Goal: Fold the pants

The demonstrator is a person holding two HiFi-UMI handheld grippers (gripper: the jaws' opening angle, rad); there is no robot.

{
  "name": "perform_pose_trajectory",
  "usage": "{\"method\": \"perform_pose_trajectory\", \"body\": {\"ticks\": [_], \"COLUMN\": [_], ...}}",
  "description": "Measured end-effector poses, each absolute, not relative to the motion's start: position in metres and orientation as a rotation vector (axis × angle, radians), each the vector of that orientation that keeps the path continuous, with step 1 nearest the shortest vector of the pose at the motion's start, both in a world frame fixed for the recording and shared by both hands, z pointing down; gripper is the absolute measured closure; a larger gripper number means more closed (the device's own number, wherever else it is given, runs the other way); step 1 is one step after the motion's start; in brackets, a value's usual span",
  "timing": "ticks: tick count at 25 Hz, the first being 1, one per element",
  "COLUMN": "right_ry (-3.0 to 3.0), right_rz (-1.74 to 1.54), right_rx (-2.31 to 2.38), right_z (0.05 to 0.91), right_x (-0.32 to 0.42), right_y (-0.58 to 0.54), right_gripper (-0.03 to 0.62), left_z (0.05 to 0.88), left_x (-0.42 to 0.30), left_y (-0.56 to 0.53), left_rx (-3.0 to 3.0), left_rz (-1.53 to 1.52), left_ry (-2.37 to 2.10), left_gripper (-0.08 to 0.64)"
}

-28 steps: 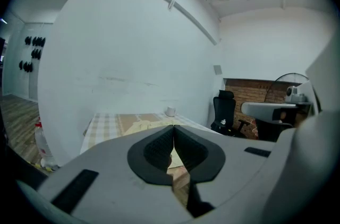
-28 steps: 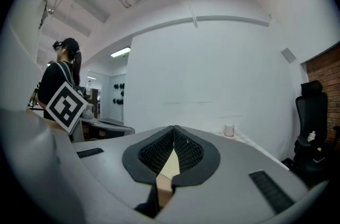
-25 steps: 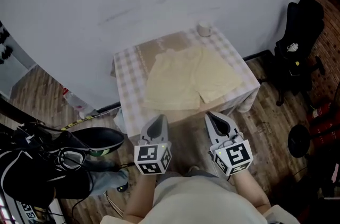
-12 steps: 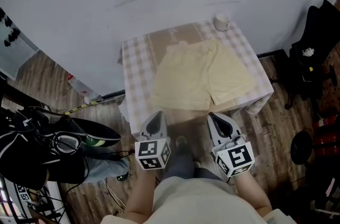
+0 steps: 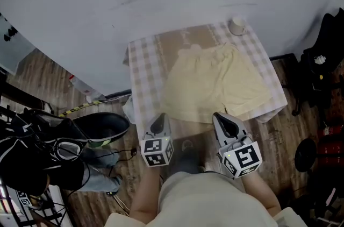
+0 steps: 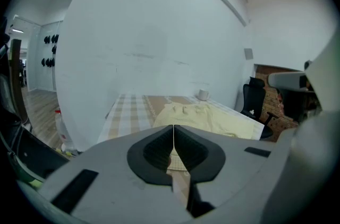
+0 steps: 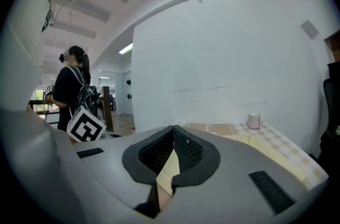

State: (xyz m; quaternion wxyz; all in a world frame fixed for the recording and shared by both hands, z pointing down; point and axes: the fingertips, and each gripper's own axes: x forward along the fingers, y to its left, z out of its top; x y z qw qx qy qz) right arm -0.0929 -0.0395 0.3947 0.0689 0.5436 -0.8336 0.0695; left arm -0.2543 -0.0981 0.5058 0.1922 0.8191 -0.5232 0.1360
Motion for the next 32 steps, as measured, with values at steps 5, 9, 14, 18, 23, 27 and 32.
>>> {"method": "perform_pose_trajectory", "body": {"ticks": [5,9,14,18,23,27,32], "right_ry": [-2.503,-2.497,-2.49,-2.497,-2.506,-2.493,-2.478], "right_rz": [0.236,0.24,0.262,0.265,0.263,0.272,0.283], "right_rx": [1.598,1.574,1.555,1.525,1.511,1.518,1.522], "right_z": [0.403,0.408,0.415,0.416,0.416,0.417,0.422], "right_x": [-0.099,-0.1,-0.105,-0.113,-0.118,-0.118,-0.122], "right_y": [-0.071,-0.092,-0.122,-0.136,-0.15,-0.156,-0.16], "right_gripper": [0.592,0.592,0.592,0.592,0.592,0.592,0.592], "left_z": [0.543,0.571,0.6,0.616,0.629,0.631,0.632], "left_x": [-0.265,-0.27,-0.282,-0.284,-0.285,-0.282,-0.282], "left_y": [-0.117,-0.128,-0.142,-0.147,-0.149,-0.149,-0.148], "left_rx": [2.24,2.205,2.119,2.08,2.016,2.0,1.962], "left_rz": [0.467,0.515,0.596,0.642,0.711,0.769,0.775], "left_ry": [-1.452,-1.415,-1.401,-1.37,-1.34,-1.329,-1.352], "left_gripper": [0.555,0.554,0.553,0.446,0.446,0.446,0.446]}}
